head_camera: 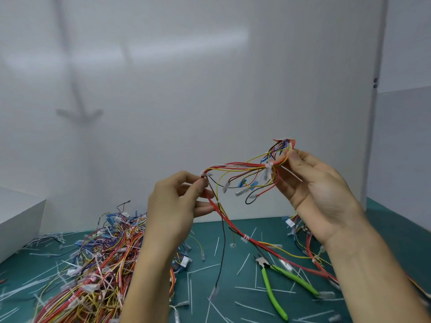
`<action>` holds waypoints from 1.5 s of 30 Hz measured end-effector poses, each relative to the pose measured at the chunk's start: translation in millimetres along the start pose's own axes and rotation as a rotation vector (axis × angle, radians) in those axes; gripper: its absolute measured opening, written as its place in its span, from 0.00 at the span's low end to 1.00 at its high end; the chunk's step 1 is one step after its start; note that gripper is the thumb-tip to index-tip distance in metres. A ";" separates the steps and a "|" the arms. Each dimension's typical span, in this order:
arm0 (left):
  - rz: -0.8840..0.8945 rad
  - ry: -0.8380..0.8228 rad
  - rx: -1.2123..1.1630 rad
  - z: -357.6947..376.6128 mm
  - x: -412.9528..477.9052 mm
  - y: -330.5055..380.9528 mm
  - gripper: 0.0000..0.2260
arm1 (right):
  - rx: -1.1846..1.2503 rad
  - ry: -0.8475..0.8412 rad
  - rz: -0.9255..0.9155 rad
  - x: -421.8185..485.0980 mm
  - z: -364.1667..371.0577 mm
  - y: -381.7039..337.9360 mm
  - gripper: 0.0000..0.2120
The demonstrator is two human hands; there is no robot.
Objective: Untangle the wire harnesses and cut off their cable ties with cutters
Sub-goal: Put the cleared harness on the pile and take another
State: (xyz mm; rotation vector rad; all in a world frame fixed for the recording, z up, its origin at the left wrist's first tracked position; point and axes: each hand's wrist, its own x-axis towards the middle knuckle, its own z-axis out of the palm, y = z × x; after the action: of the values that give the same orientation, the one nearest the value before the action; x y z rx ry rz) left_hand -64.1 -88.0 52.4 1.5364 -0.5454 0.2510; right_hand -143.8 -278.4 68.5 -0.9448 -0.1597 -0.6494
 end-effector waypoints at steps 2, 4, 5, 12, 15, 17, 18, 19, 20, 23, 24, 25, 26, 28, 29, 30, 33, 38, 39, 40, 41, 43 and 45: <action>-0.012 0.019 -0.064 -0.1 -1.8 3.2 0.06 | 0.005 -0.002 0.001 -0.2 0.5 0.9 0.05; -0.026 0.033 -0.090 0.2 -3.4 5.0 0.06 | 0.010 -0.007 0.004 -0.4 1.3 2.0 0.05; -0.035 0.032 -0.098 0.6 -4.1 6.2 0.06 | 0.010 -0.009 0.007 -0.5 1.6 2.6 0.05; -0.100 -0.039 -0.266 -2.1 -4.3 10.2 0.07 | 0.008 -0.028 0.003 -1.9 2.1 1.9 0.04; -0.110 -0.062 -0.291 -3.0 -3.9 9.4 0.07 | -0.005 -0.040 0.003 -2.1 1.3 1.2 0.05; -0.105 -0.084 -0.269 -4.6 -3.0 7.3 0.07 | -0.005 -0.053 -0.005 -1.6 0.2 0.5 0.05; -0.105 -0.106 -0.242 -5.6 -2.4 5.2 0.07 | -0.005 -0.063 -0.015 -1.3 -0.6 0.0 0.04; -0.110 -0.137 -0.197 -7.1 -1.5 2.9 0.07 | -0.007 -0.075 -0.028 -1.1 -1.5 -0.7 0.04; -0.124 -0.177 -0.135 -9.0 -0.5 -0.2 0.07 | -0.011 -0.091 -0.045 -1.1 -2.7 -1.7 0.03; -0.206 -0.366 0.109 -12.2 0.4 -10.2 0.04 | -0.030 -0.158 -0.097 -1.6 -5.0 -5.0 0.05; -0.230 -0.437 0.177 -11.3 0.2 -13.6 0.04 | -0.029 -0.175 -0.107 -1.9 -4.8 -5.5 0.06; -0.246 -0.493 0.233 -9.1 -0.3 -16.4 0.03 | -0.020 -0.186 -0.112 -2.1 -4.3 -5.4 0.06; -0.253 -0.532 0.282 -6.2 -0.5 -19.6 0.04 | -0.006 -0.193 -0.113 -2.0 -3.5 -4.7 0.07; -0.238 -0.588 0.394 0.4 -0.6 -26.2 0.07 | 0.019 -0.203 -0.111 -1.6 -2.0 -2.6 0.07; -0.227 -0.615 0.448 3.3 -0.6 -30.2 0.08 | 0.029 -0.207 -0.112 -1.1 -1.5 -1.9 0.07; -0.233 -0.637 0.482 5.6 -0.7 -35.0 0.09 | 0.034 -0.207 -0.115 -0.8 -1.3 -1.7 0.07; -0.350 -0.691 0.459 8.0 -0.5 -52.5 0.09 | 0.018 -0.198 -0.127 -0.3 -2.6 -3.5 0.11; -0.373 -0.811 0.493 9.2 2.3 -70.4 0.05 | 0.011 -0.186 -0.105 0.3 -4.5 -4.4 0.14; -0.375 -0.786 0.483 10.0 2.1 -72.1 0.07 | 0.014 -0.180 -0.099 0.4 -4.4 -3.8 0.14; -0.386 -0.739 0.454 10.6 2.0 -72.9 0.08 | 0.019 -0.174 -0.094 0.5 -4.0 -3.4 0.13; -0.402 -0.679 0.407 10.6 1.8 -73.0 0.09 | 0.025 -0.169 -0.090 0.7 -3.7 -3.2 0.13; -0.413 -0.545 0.285 9.2 2.6 -70.0 0.09 | 0.044 -0.158 -0.083 1.2 -3.6 -3.3 0.13; -0.383 -0.418 0.193 6.0 5.2 -66.6 0.10 | 0.059 -0.147 -0.076 1.2 -3.6 -3.6 0.12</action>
State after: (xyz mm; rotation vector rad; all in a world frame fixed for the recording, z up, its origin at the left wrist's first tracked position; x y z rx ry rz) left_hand -28.5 -97.4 -3.7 1.8585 -0.5487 -0.3282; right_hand -145.4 -283.3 69.4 -0.9332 -0.3450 -0.6420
